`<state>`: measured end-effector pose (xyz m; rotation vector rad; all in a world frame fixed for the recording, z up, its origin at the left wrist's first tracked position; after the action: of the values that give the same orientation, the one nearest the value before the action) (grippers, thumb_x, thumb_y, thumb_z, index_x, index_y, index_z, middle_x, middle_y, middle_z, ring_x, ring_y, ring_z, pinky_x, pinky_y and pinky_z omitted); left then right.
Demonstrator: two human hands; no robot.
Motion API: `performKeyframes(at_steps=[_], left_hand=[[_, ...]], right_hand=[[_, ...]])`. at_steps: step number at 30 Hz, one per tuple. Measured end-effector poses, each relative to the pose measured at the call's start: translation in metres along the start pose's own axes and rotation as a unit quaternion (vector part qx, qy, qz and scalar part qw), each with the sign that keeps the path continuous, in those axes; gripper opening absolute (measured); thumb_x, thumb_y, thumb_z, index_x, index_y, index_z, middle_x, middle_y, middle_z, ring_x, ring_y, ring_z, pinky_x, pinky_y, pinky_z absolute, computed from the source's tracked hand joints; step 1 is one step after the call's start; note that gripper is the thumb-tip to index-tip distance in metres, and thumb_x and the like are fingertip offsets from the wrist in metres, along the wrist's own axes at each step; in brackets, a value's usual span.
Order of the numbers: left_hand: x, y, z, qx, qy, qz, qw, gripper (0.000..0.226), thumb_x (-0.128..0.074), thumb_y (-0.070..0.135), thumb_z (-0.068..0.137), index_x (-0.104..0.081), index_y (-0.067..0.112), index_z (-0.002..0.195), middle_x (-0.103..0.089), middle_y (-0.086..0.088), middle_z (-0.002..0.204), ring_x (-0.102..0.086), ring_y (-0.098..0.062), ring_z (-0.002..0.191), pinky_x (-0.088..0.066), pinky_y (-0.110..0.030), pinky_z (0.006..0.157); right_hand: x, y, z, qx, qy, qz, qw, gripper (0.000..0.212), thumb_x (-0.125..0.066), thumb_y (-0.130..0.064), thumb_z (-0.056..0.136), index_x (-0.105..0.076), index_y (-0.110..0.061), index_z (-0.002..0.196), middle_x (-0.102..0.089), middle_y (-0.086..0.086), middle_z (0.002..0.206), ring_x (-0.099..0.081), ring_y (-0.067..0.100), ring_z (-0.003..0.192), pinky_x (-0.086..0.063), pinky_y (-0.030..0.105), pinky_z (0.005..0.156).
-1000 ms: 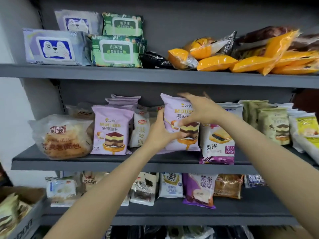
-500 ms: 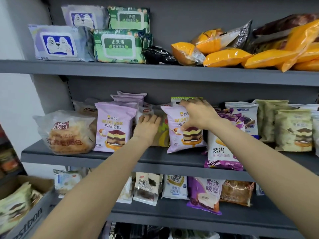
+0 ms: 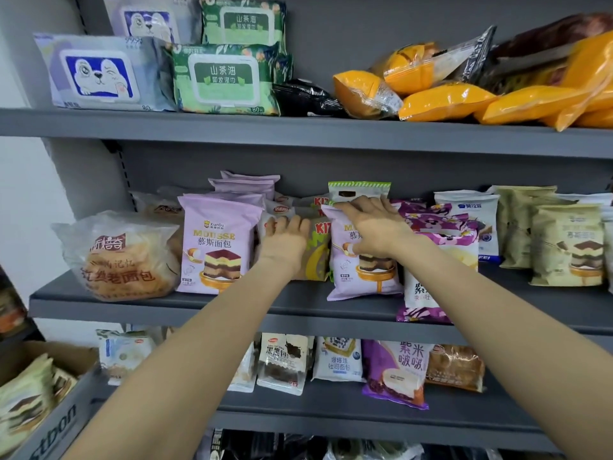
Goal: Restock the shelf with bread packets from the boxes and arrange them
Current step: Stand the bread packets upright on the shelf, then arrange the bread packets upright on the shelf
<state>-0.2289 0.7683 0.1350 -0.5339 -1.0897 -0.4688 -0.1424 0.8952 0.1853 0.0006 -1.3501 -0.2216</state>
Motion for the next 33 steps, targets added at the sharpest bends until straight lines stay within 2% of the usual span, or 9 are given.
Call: performKeyframes(at_steps=[4, 8, 11, 14, 16, 20, 24, 29, 33], left_hand=[[-0.005, -0.003, -0.002, -0.005, 0.017, -0.005, 1.000, 0.076, -0.070, 0.033, 0.077, -0.031, 0.012, 0.138, -0.038, -0.009, 0.140, -0.035, -0.031, 0.129, -0.022, -0.041, 0.112], [0.011, -0.004, -0.006, -0.028, 0.014, -0.121, 0.992, 0.091, -0.071, 0.042, 0.075, -0.022, 0.013, 0.147, -0.030, -0.010, 0.147, -0.027, -0.029, 0.137, -0.023, -0.037, 0.111], [0.035, -0.008, -0.010, -0.028, 0.049, -0.222, 0.973, 0.065, -0.064, 0.023, 0.084, -0.037, 0.010, 0.141, -0.042, -0.011, 0.141, -0.038, -0.027, 0.131, -0.033, -0.033, 0.106], [0.055, -0.024, -0.021, 0.017, 0.102, -0.349, 0.931, 0.038, -0.055, 0.004, 0.083, -0.057, 0.006, 0.121, -0.063, -0.011, 0.120, -0.060, -0.024, 0.109, -0.046, -0.029, 0.094], [0.065, -0.042, -0.035, 0.057, 0.129, -0.403, 0.904, 0.027, -0.053, 0.002, 0.085, -0.063, 0.006, 0.110, -0.068, -0.007, 0.107, -0.064, -0.020, 0.093, -0.048, -0.026, 0.085], [0.070, -0.099, -0.079, 0.138, 0.157, -0.392, 0.896, 0.013, -0.054, 0.012, 0.088, -0.066, 0.013, 0.093, -0.064, 0.004, 0.080, -0.056, -0.012, 0.067, -0.041, -0.022, 0.065], [0.049, -0.175, -0.143, 0.228, 0.133, -0.377, 0.888, 0.014, -0.055, 0.013, 0.088, -0.064, 0.011, 0.078, -0.067, -0.004, 0.072, -0.063, -0.022, 0.069, -0.049, -0.031, 0.069], [-0.014, -0.288, -0.235, 0.376, 0.029, -0.326, 0.867, 0.017, -0.052, 0.014, 0.090, -0.067, 0.007, 0.084, -0.072, -0.009, 0.086, -0.065, -0.022, 0.074, -0.052, -0.031, 0.070], [-0.074, -0.382, -0.307, 0.464, -0.056, -0.289, 0.835, 0.016, -0.051, 0.015, 0.089, -0.064, 0.009, 0.080, -0.067, -0.010, 0.078, -0.066, -0.027, 0.072, -0.049, -0.032, 0.064]], right_hand=[[-0.001, -0.005, -0.002, 0.018, 0.007, -0.029, 0.999, 0.087, -0.063, -0.035, 0.081, -0.009, -0.035, 0.150, -0.031, 0.009, 0.142, -0.023, 0.029, 0.138, 0.000, 0.045, 0.119], [0.003, -0.016, -0.006, 0.021, 0.057, -0.013, 0.998, 0.081, -0.063, -0.030, 0.082, -0.019, -0.024, 0.149, -0.032, 0.010, 0.142, -0.028, 0.029, 0.134, -0.009, 0.041, 0.118], [0.007, -0.030, -0.013, 0.009, 0.135, 0.062, 0.989, 0.064, -0.056, -0.018, 0.085, -0.032, -0.017, 0.144, -0.038, 0.008, 0.140, -0.035, 0.027, 0.128, -0.029, 0.034, 0.107], [0.007, -0.047, -0.016, 0.001, 0.177, 0.169, 0.969, 0.052, -0.052, -0.011, 0.086, -0.043, -0.015, 0.137, -0.046, 0.009, 0.135, -0.041, 0.026, 0.125, -0.039, 0.036, 0.099], [0.004, -0.063, -0.013, 0.002, 0.176, 0.237, 0.955, 0.044, -0.053, -0.012, 0.086, -0.050, -0.015, 0.130, -0.054, 0.010, 0.125, -0.051, 0.026, 0.116, -0.044, 0.037, 0.095], [0.001, -0.121, -0.005, 0.043, 0.144, 0.362, 0.920, 0.026, -0.054, -0.009, 0.086, -0.062, -0.014, 0.110, -0.066, 0.007, 0.103, -0.062, 0.022, 0.091, -0.050, 0.036, 0.084], [-0.009, -0.213, 0.001, 0.125, 0.077, 0.413, 0.899, 0.024, -0.051, -0.008, 0.089, -0.065, -0.013, 0.109, -0.068, 0.005, 0.100, -0.060, 0.016, 0.085, -0.050, 0.031, 0.079], [-0.046, -0.353, 0.011, 0.223, -0.017, 0.420, 0.879, 0.026, -0.050, -0.010, 0.090, -0.064, -0.015, 0.110, -0.068, 0.004, 0.105, -0.062, 0.021, 0.094, -0.052, 0.036, 0.080], [-0.095, -0.470, 0.028, 0.272, -0.111, 0.390, 0.873, 0.024, -0.049, -0.013, 0.092, -0.062, -0.013, 0.112, -0.066, 0.008, 0.105, -0.060, 0.025, 0.097, -0.052, 0.040, 0.081]])
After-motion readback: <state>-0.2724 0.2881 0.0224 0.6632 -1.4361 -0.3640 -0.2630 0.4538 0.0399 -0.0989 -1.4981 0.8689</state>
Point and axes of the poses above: each hand's wrist, its own z-axis towards the middle knuckle, its own x-axis out of the back of the hand, y = z × x, the point moved 4 cm from there along z, towards the middle knuckle
